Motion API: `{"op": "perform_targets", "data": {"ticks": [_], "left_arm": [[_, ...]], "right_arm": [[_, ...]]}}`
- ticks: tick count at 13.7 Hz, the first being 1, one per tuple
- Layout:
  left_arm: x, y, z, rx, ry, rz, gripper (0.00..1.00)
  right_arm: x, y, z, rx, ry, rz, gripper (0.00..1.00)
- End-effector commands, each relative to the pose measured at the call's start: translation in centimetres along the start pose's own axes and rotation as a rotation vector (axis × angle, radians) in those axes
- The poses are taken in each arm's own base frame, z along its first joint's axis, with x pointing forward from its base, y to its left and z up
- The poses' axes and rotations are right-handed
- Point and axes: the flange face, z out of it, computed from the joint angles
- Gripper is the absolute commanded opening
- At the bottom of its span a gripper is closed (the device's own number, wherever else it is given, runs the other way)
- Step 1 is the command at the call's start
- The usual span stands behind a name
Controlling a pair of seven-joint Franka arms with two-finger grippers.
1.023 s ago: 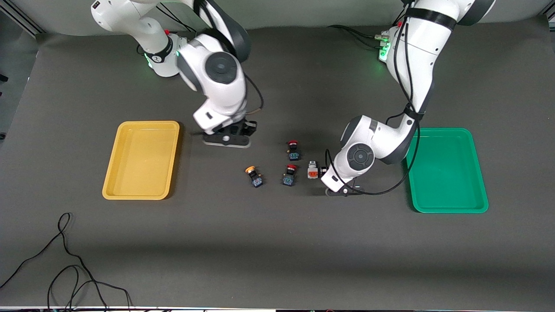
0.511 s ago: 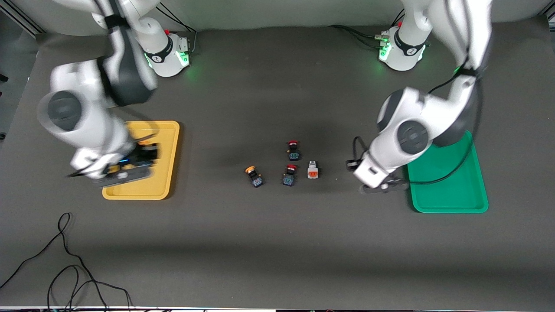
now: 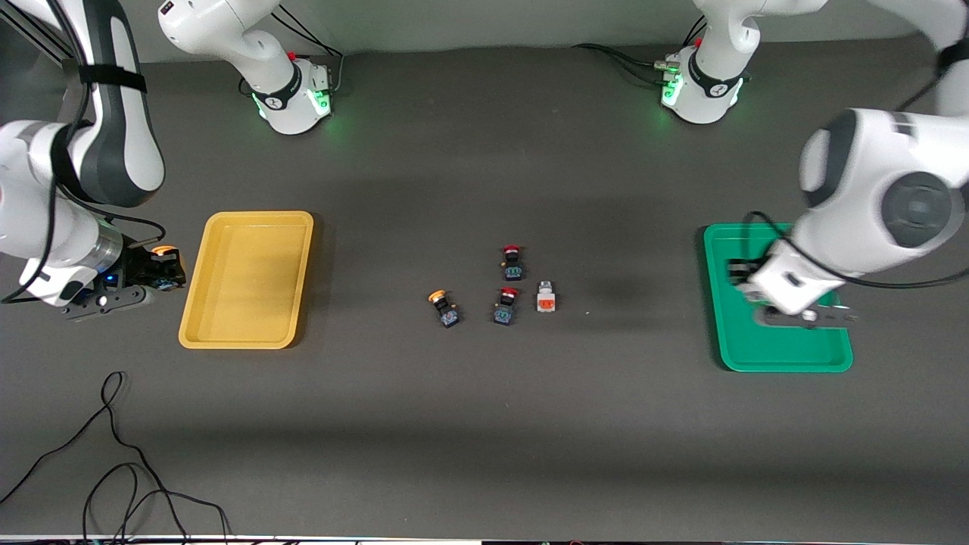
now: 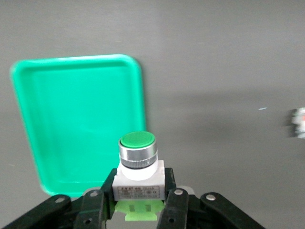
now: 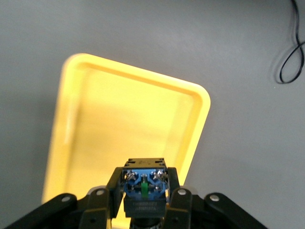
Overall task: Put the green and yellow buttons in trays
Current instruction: 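Carry the yellow button to the yellow tray while the left gripper carries green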
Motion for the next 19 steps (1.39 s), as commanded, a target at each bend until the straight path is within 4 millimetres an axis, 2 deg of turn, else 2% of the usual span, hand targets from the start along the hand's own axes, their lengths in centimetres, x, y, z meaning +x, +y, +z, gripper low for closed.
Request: {"op": "perform_targets", "data": {"ticks": [1,3,5,7,8,9,10,12,13,15,17,19], "left_arm": [[0.5,-6.3,1.9,0.001,0.001,0.095,0.0],[1.0,-10.5,4.9,0.049,0.029,0.133,0.0],[0.5,-14.2,9.3,0.046,0.073,0.156,0.0],[-0.4,-15.6,14.0,0.039,0.101,0.142,0.0],[-1.0,-16.1,16.2,0.033,0.108,0.135,0.0],[-1.6,-16.3,18.2,0.031,0.126,0.128,0.0],[-2.3,-16.0,20.3,0.029,0.146,0.129,0.0],[-3.0,-16.1,24.1,0.02,0.173,0.12,0.0],[-3.1,-16.5,25.2,0.017,0.183,0.112,0.0],[-3.5,-17.1,26.0,0.009,0.175,0.095,0.0],[-3.4,-16.9,26.2,-0.001,0.17,0.067,0.0],[-3.4,-16.9,26.0,-0.015,0.162,-0.051,0.0]], "right_arm": [[-4.0,-0.4,6.5,-0.017,0.078,-0.001,0.22],[-4.5,0.3,10.2,-0.037,0.07,0.1,0.22],[-4.3,-0.2,12.3,-0.027,0.07,0.129,0.22],[-4.4,-0.1,13.6,-0.002,0.072,0.127,0.22],[-4.5,-0.2,14.1,0.012,0.073,0.137,0.25],[-4.2,-0.6,14.3,0.022,0.072,0.142,0.53],[-3.8,-0.6,13.9,0.027,0.077,0.143,0.98],[-2.3,-1.0,12.1,0.085,0.072,0.139,1.0],[-1.1,-1.3,10.9,0.116,0.059,0.123,1.0],[1.7,-1.3,7.4,0.145,0.042,0.076,1.0],[4.9,-1.3,2.3,0.095,0.012,0.063,1.0],[7.7,-3.1,-2.9,0.077,-0.024,0.062,1.0]]}}
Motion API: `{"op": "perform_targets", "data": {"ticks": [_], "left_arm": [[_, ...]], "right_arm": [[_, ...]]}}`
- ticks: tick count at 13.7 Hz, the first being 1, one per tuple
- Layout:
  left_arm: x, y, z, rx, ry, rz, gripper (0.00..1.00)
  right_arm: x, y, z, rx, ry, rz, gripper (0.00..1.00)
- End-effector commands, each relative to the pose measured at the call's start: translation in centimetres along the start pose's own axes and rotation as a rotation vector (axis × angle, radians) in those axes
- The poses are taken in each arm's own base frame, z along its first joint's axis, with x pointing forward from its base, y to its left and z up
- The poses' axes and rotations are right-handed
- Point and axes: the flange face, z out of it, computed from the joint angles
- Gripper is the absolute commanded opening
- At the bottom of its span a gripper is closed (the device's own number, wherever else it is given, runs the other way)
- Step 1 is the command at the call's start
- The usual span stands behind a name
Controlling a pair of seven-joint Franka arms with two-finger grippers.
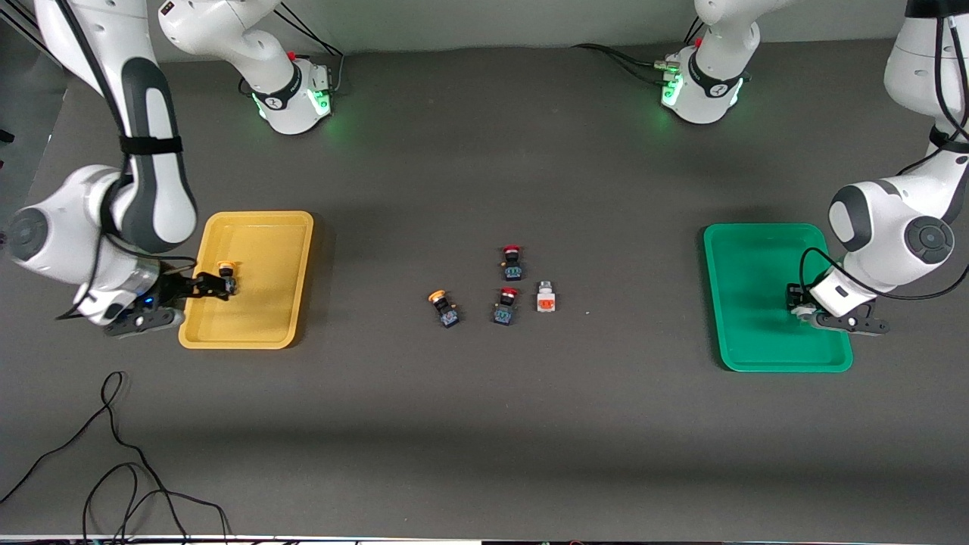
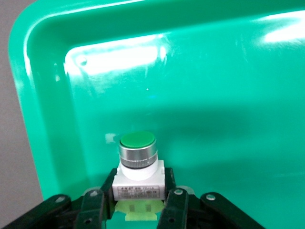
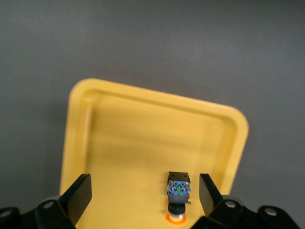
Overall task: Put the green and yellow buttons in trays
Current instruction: 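Release the yellow button in the yellow tray while the left gripper releases green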
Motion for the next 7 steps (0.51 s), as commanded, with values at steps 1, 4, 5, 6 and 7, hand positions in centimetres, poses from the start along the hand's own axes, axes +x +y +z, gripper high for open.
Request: {"op": "perform_targets", "data": {"ticks": [1,4,5,6,7], "left_arm": [[0.1,0.5,-0.7,-0.005,-0.001,-0.096,0.0],[0.2,0.7,-0.8,-0.005,-0.01,-0.086,0.0],[0.3,0.9,-1.0,-0.006,-0.014,-0.077,0.99],[0.4,1.0,-1.4,-0.005,-0.028,-0.066,1.0],[0.9,1.1,-2.4,-0.004,-0.038,-0.067,1.0]], "right_arm": [[3.8,-4.2,-6.1,-0.034,-0.034,0.004,1.0],[5.8,-13.2,-7.1,-0.063,-0.016,0.03,1.0],[6.2,-16.9,-6.9,-0.069,-0.009,0.056,1.0],[6.4,-21.2,-5.8,-0.084,-0.018,0.049,1.0],[6.7,-26.1,-4.4,-0.099,-0.022,0.013,1.0]]}}
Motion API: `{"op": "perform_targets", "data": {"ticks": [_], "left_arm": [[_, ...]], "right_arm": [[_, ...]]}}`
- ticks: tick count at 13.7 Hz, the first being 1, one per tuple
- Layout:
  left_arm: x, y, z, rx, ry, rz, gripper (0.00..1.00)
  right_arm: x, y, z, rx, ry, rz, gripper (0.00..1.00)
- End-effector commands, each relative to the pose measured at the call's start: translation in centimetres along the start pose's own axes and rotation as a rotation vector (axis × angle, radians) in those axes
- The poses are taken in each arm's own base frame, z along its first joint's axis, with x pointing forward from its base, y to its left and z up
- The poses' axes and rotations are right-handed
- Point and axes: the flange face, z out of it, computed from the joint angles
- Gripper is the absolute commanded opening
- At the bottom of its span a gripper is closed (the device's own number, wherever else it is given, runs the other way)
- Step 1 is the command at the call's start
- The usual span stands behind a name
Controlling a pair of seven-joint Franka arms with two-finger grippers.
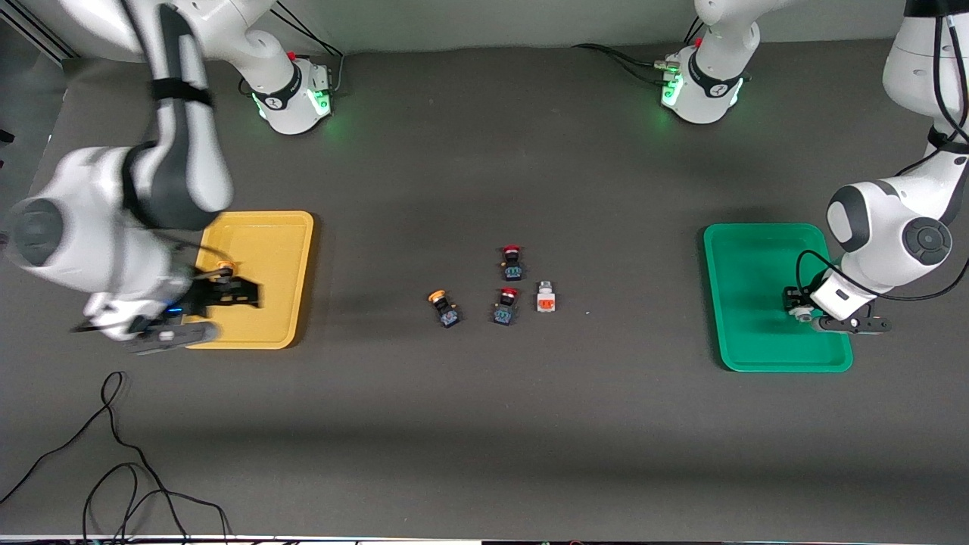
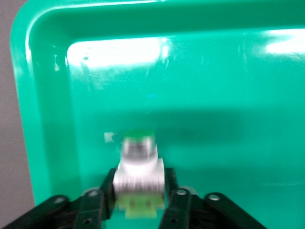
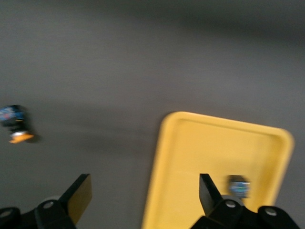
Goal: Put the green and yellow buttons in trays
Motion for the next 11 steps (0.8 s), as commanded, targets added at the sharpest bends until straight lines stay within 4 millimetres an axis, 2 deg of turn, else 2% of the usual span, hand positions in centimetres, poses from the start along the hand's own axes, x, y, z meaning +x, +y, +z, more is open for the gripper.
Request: {"op": "perform_targets", "data": {"ticks": [1,2,3,5,7,9,10,11], "left_arm": [[1.0,0.3,-3.8,0.009,-0.042,-0.002,1.0],[1.2,0.4,-5.9,0.013,-0.067,0.006,1.0],[1.4,1.2,-8.3,0.019,-0.088,0.019,1.0],[2.3,3.3,-14.2,0.027,-0.12,0.04,1.0],[4.1,6.3,-20.4,0.033,-0.16,0.073,0.99],[5.6,9.2,-26.3,-0.017,-0.185,0.067,0.99],[6.1,10.5,-28.1,-0.052,-0.178,0.033,0.99],[6.6,12.2,-29.1,-0.076,-0.168,0.014,0.98]], "right_arm": [[1.0,-11.3,3.1,-0.07,-0.016,-0.043,1.0],[0.9,-15.5,4.1,-0.049,-0.02,-0.062,1.0],[0.6,-18.5,5.4,-0.027,-0.027,-0.063,1.0],[0.4,-23.1,7.5,0.009,-0.002,-0.102,1.0],[0.3,-25.5,10.7,0.008,0.039,-0.137,1.0],[0.6,-26.5,14.8,-0.026,0.087,-0.157,1.0],[0.3,-27.2,16.9,-0.041,0.111,-0.17,1.0],[-0.2,-27.6,18.9,-0.054,0.135,-0.179,1.0]]}}
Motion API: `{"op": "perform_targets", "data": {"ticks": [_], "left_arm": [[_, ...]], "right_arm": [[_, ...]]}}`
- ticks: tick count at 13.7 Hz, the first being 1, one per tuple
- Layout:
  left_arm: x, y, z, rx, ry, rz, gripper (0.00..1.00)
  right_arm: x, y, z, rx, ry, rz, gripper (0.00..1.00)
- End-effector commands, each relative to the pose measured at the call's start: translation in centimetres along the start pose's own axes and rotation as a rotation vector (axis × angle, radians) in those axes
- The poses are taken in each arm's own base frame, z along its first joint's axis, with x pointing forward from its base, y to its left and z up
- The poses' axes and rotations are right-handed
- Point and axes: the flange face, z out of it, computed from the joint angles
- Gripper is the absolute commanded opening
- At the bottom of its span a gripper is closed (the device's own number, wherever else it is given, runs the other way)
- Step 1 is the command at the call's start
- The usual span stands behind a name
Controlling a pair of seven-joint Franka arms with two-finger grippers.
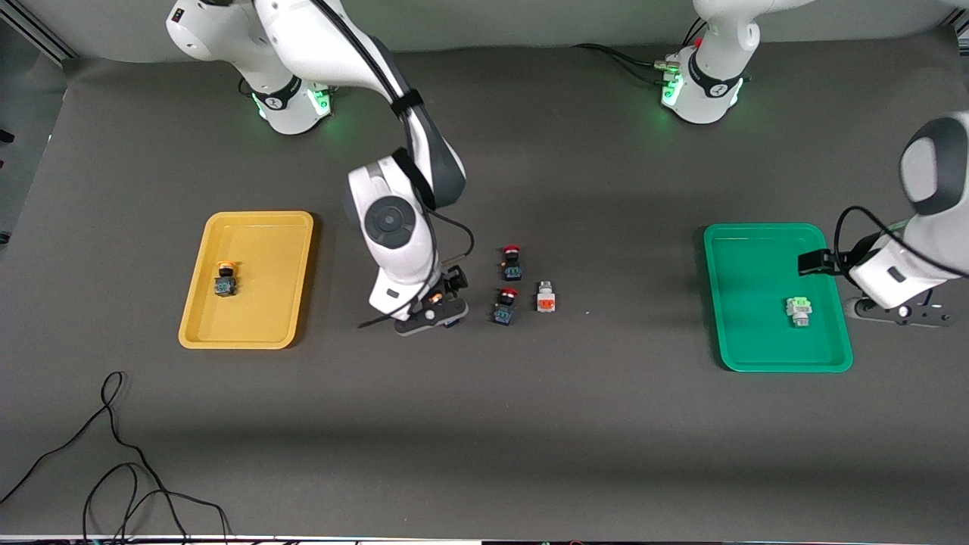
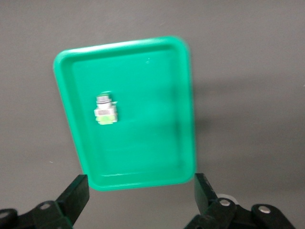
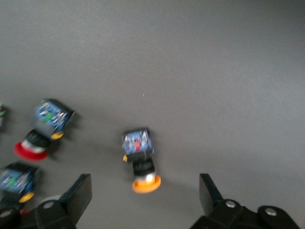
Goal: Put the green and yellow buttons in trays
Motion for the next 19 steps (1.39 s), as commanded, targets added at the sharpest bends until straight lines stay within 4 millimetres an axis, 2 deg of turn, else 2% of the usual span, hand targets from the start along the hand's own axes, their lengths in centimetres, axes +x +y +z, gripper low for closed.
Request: {"op": "perform_targets", "data": {"ticks": [1,3,4,5,6,7,8,10,12,13,15,17,18,19], "left_arm": [[1.7,4.6,-2.0,-0.061,-0.001,-0.04,0.98],[2.3,10.7,-1.6,-0.064,-0.001,-0.07,0.97],[2.8,13.5,-1.0,-0.066,-0.008,-0.113,0.97],[3.6,16.4,-0.3,-0.068,-0.009,-0.145,0.97],[4.2,19.6,0.6,-0.068,-0.004,-0.163,0.97],[4.9,23.1,2.2,-0.071,0.005,-0.17,0.97],[5.5,26.2,3.9,-0.075,0.024,-0.173,0.97],[6.5,31.0,8.4,-0.086,0.052,-0.162,0.98],[6.9,34.4,12.8,-0.09,0.065,-0.128,0.98],[7.2,35.3,14.8,-0.087,0.063,-0.129,0.99],[6.7,38.2,18.6,-0.079,0.048,-0.118,0.99],[6.9,38.7,21.2,-0.076,0.043,-0.142,0.99],[6.9,38.8,22.1,-0.073,0.035,-0.139,0.99],[6.9,38.8,23.0,-0.068,0.026,-0.138,0.99]], "right_arm": [[-1.1,-1.1,5.1,-0.029,0.06,-0.009,1.0],[-2.9,-1.6,7.9,-0.012,0.088,0.002,1.0],[-3.3,-1.4,8.4,-0.001,0.087,0.022,0.97],[-3.4,-1.5,8.5,0.008,0.082,0.032,0.8],[-3.4,-1.7,8.5,0.013,0.079,0.034,0.54],[-3.4,-1.7,8.1,0.017,0.08,0.035,0.37],[-3.0,-1.4,7.4,0.023,0.087,0.039,0.27],[-2.6,-0.6,6.0,0.034,0.063,0.053,0.18],[-1.9,0.8,3.7,0.04,0.043,0.074,0.13],[-1.5,1.4,2.1,0.046,0.033,0.084,0.13],[-0.8,3.7,-2.6,0.072,0.004,0.118,0.13],[-0.2,7.6,-7.1,0.08,-0.034,0.157,0.13],[-0.3,10.3,-9.3,0.078,-0.042,0.188,0.13],[-0.8,13.0,-10.5,0.081,-0.071,0.221,0.13]]}}
